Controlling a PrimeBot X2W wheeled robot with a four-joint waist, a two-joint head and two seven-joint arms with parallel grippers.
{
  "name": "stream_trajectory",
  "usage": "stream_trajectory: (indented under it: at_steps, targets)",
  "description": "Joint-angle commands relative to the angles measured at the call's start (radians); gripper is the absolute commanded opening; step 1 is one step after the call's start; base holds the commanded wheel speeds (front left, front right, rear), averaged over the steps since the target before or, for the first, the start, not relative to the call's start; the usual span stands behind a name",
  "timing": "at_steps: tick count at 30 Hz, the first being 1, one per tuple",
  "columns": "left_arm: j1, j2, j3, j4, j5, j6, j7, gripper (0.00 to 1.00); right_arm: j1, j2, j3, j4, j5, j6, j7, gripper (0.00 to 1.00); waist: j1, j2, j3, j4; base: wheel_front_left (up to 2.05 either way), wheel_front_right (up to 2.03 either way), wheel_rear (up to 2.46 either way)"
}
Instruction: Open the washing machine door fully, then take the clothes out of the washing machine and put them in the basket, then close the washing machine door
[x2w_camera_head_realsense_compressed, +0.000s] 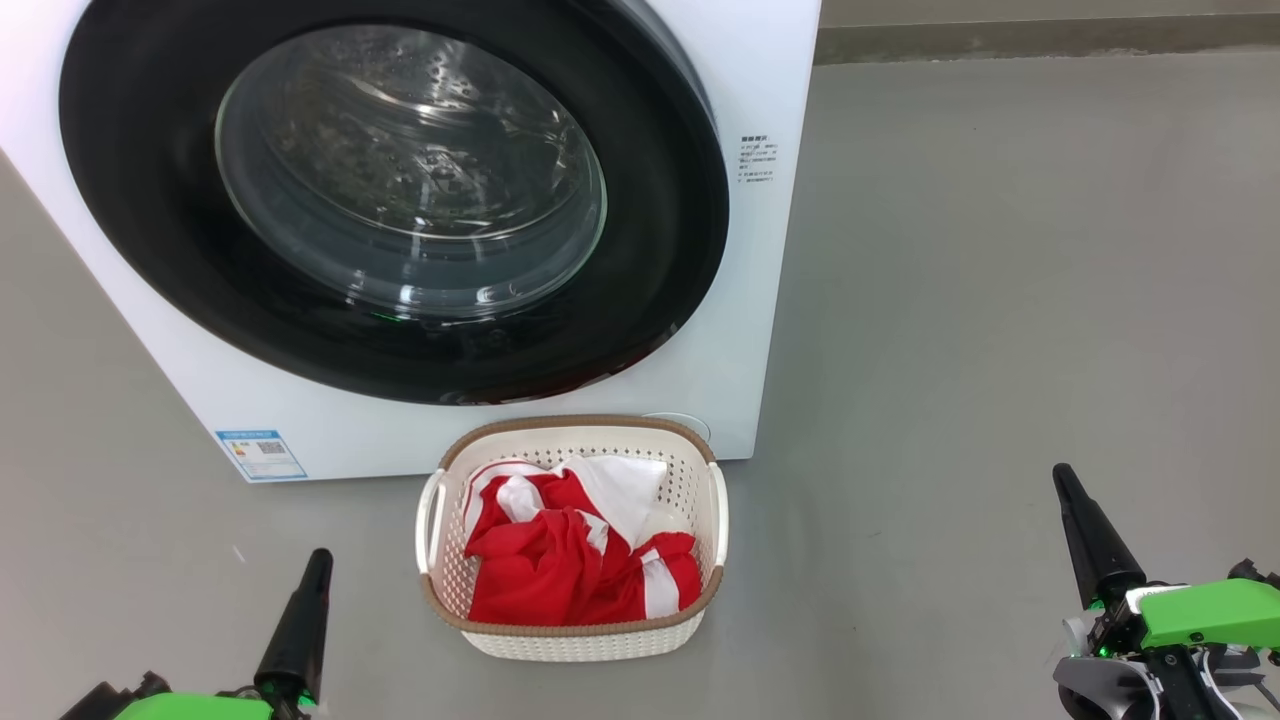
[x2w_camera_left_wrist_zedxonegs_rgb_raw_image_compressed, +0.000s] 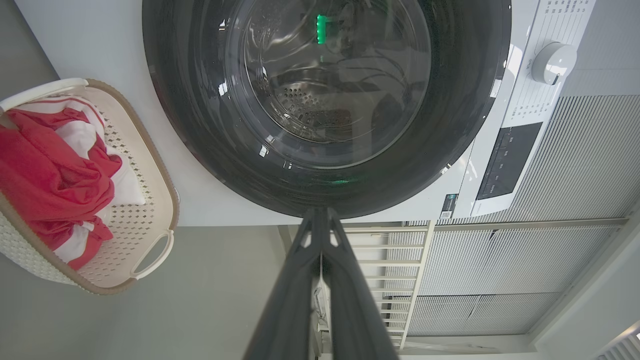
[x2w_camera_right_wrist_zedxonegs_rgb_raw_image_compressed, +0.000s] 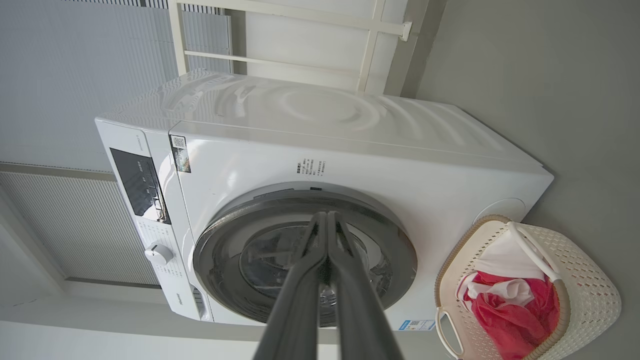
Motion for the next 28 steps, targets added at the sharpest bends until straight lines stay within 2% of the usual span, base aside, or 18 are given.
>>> stream_trajectory:
  at_steps: [1, 28]
  targets:
    - [-0.039, 0.015, 0.035, -0.021, -0.006, -0.007, 0.008, 0.00, -0.042, -0.008, 0.016, -0.024, 0.000, -0.001, 0.004, 0.00, -0.0001, -0.0001, 0.000, 0.000, 0.00, 0.00, 0.00]
    - [-0.039, 0.015, 0.036, -0.021, -0.006, -0.007, 0.008, 0.00, -0.043, -0.006, 0.013, -0.024, -0.002, -0.001, 0.007, 0.00, -0.0001, -0.0001, 0.000, 0.000, 0.00, 0.00, 0.00]
